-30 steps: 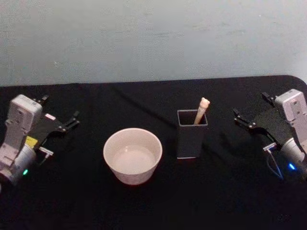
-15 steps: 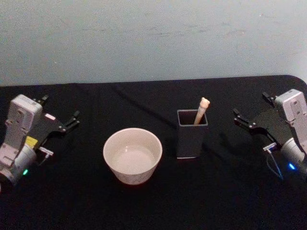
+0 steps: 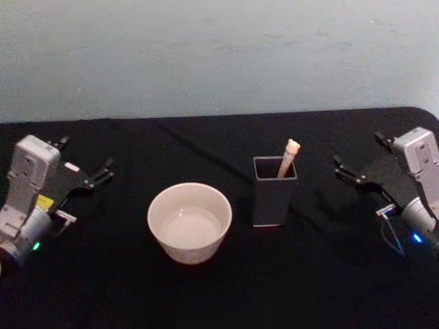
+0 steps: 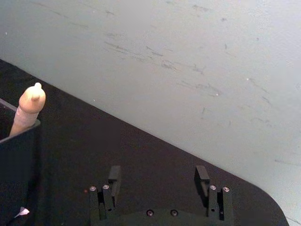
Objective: Pick up the stirring spoon with one hand, stir inside the cup, then place it back in its original position.
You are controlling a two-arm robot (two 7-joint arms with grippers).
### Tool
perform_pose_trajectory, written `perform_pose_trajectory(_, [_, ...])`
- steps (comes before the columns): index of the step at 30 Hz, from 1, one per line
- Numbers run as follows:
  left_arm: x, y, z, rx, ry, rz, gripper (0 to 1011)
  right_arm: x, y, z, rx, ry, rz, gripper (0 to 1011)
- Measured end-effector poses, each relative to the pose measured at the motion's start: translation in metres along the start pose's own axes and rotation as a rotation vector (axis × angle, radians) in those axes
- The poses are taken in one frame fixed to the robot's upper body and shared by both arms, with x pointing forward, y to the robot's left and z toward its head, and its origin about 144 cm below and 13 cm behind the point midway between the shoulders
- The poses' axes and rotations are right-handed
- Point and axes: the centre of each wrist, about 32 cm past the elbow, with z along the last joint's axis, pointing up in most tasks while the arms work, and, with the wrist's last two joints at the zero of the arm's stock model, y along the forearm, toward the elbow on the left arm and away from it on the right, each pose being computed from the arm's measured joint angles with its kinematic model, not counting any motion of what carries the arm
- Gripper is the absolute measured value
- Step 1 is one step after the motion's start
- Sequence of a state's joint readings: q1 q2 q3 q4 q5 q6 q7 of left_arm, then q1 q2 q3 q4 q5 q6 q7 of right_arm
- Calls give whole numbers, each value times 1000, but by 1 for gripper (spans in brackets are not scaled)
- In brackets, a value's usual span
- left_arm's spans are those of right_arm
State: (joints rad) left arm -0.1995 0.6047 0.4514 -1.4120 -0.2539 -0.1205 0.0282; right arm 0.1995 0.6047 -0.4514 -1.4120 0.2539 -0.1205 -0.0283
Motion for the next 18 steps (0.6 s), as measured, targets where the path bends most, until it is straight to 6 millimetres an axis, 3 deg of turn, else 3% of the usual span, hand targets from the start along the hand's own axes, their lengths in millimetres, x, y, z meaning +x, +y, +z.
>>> perform_pose_trajectory(18, [0,0,0,0,0,0,1001,0,0,0,0,0,0,1000])
